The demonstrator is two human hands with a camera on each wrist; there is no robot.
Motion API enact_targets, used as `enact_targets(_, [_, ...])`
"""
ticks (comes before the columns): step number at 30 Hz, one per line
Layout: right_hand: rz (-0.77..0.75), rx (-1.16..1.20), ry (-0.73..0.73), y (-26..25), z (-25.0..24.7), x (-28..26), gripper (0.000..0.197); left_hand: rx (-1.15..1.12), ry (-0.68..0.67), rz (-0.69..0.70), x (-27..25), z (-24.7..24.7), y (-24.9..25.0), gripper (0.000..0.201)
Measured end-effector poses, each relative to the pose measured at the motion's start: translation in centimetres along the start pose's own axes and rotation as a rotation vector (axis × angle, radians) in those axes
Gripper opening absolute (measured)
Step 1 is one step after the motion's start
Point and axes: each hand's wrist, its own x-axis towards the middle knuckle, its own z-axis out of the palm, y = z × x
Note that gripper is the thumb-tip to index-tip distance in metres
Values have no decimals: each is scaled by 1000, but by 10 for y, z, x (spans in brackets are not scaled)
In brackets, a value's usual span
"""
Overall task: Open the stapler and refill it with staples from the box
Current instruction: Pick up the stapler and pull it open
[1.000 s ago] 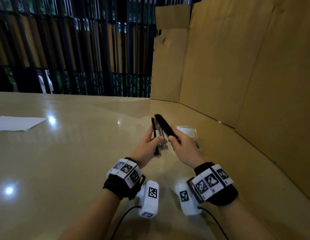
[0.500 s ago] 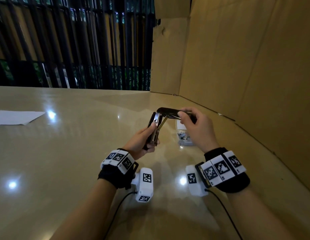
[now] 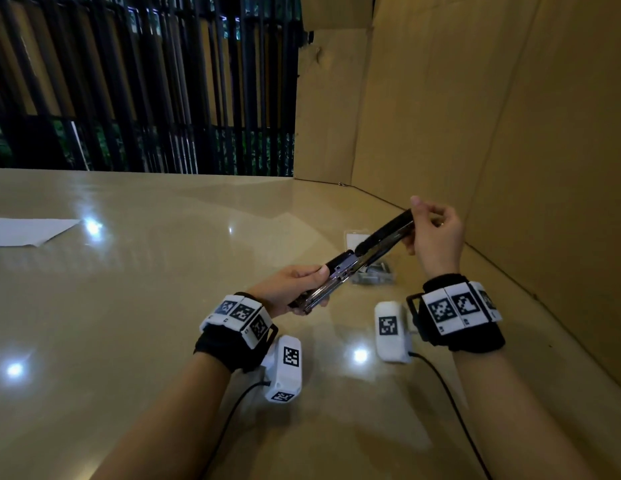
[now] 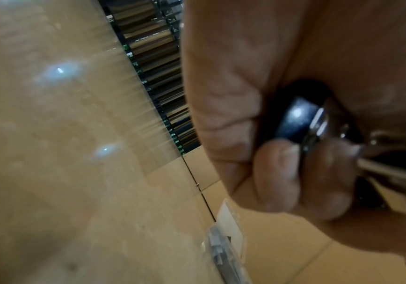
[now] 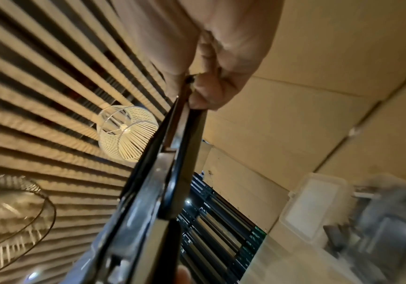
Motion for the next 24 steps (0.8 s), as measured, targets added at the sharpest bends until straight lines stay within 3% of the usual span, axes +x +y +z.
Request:
enact_targets(8, [51, 65, -200, 3, 4, -3, 14, -132, -57, -8, -1, -4, -5, 37])
enact_targets(13, [136, 162, -270, 4, 9, -7, 18, -87, -125, 48, -3, -3, -1, 74])
enact_targets(15, [168, 182, -279, 4, 8, -6, 19, -69, -124, 66, -3, -4, 1, 75])
enact_targets(18, [180, 199, -282, 6, 8, -5, 20, -83, -114, 57, -4, -5, 4, 64])
enact_targets(24, [204, 195, -340, 9, 13, -9, 18, 102, -38, 5, -5, 3, 13, 9])
